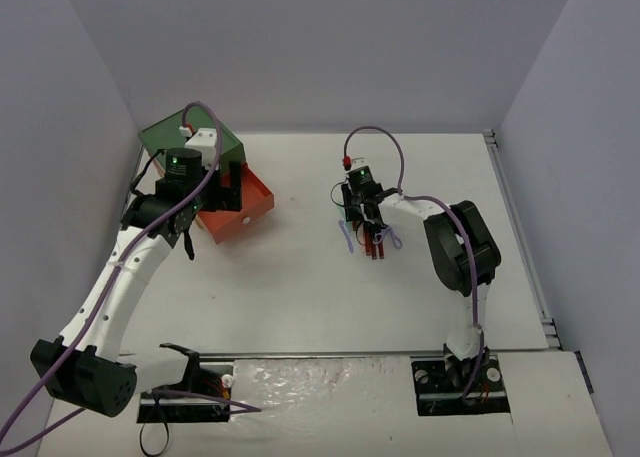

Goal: Organize the makeup

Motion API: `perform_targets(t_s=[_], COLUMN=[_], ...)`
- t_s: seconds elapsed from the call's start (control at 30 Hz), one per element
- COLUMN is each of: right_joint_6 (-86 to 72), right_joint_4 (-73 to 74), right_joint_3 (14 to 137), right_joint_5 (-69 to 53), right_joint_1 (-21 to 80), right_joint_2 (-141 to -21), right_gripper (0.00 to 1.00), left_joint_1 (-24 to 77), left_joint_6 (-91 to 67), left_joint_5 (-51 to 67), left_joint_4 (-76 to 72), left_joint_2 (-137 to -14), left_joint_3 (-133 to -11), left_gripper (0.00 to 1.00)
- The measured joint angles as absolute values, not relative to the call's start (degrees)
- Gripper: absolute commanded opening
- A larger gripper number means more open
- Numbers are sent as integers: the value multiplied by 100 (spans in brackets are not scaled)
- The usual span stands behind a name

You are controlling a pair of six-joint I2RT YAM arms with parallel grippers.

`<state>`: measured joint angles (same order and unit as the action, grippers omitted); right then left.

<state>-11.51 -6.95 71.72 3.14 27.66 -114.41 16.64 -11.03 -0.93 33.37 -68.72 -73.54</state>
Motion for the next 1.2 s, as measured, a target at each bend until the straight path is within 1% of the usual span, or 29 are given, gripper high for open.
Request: perform_targets(t_s=[0.13, 0.23, 0.37, 0.43, 0.63, 0.73, 0.8, 0.9, 1.07, 1.2], right_joint_6=[-1151, -1150, -1151, -1151, -1131, -1150, -1229, -1378, -1576, -1721], right_joint_4=[-716, -757, -813, -854, -891, -1010, -1219, -1657, -2899, -3649], right_joint_3=[7172, 7172, 7172, 7172, 7168, 6940, 6660, 6089, 5343, 4762], right_joint_5=[261, 221, 205, 207, 196, 65, -98, -329, -457, -647], right_joint_1=[2742, 2740, 2736, 2734, 2697, 2698, 2710, 2845, 3648, 4230], right_joint_2=[-11485, -11486, -11505, -11518, -11493, -11149, -10702, -9709, -8350, -7832], right_gripper=[26, 24, 4, 0, 0, 0, 0, 0, 0, 0], left_joint_1=[1664, 1664, 1664, 1664, 1664, 1664, 1675, 1763, 2325, 2781], left_joint_6=[-1118, -1119, -1130, -1147, -1362, -1614, -1861, -2255, -2808, -3117], left_joint_5=[-71, -40, 36, 97, 345, 597, 814, 1071, 1088, 1034], left_joint_4=[3306, 3304, 3300, 3288, 3216, 3137, 3043, 2840, 2439, 2135], left_joint_2=[-6888, -6898, -6911, -6939, -7057, -7112, -7149, -7204, -7320, -7442], left_joint_3=[-7354, -7354, -7352, -7352, -7352, -7352, -7352, -7352, -7364, -7376], left_gripper=[97, 97, 97, 97, 96, 93, 92, 92, 92, 89])
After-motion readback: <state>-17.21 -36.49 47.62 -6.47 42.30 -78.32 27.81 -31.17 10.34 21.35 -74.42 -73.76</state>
